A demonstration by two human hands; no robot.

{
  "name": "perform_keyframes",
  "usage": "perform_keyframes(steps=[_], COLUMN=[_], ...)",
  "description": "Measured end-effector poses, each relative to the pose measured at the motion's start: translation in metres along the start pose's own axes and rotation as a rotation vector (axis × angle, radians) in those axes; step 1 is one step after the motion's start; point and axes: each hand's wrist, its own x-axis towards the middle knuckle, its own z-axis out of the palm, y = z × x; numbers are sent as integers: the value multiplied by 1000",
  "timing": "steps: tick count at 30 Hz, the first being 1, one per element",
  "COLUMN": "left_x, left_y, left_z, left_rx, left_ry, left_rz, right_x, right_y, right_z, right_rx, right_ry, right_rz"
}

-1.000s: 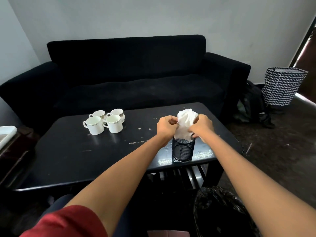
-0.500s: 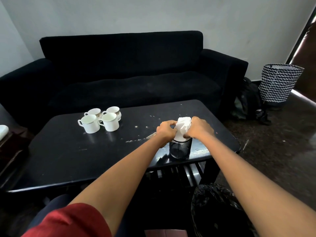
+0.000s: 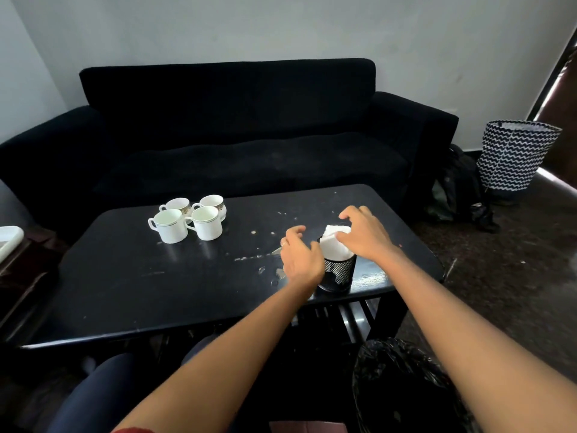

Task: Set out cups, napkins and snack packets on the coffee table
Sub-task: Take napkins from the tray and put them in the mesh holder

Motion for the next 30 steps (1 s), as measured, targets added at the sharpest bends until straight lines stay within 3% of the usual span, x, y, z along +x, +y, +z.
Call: perform_keyframes(steps=[4,10,14,21,24,27,30], left_x=[-32,-53,-51,-53,-57,-60,-59], left_y=[-12,-20,-18,-25,-28,-27,-26], left_z=[6,15,11,6,8,11,11], left_rx=[-21,-22,-17,-20,-22,-11,-14], left_ry=[29,-103,-135,-124,-156,-199,-194], left_rz=[-127,-196,-197,-198,-195,-182,-186], right_x=[-3,-3,-2,6,3,-5,-6], right_y=[4,8,11,9,13,15,11], right_z=[7,6,8,8,9,13,13], right_rx=[-87,-162,-112,323,488,658,768], right_ry=[-188,-88,-109,64,-11,-198,-284], right_rz=[-86,-46,-57,149,279,397,436])
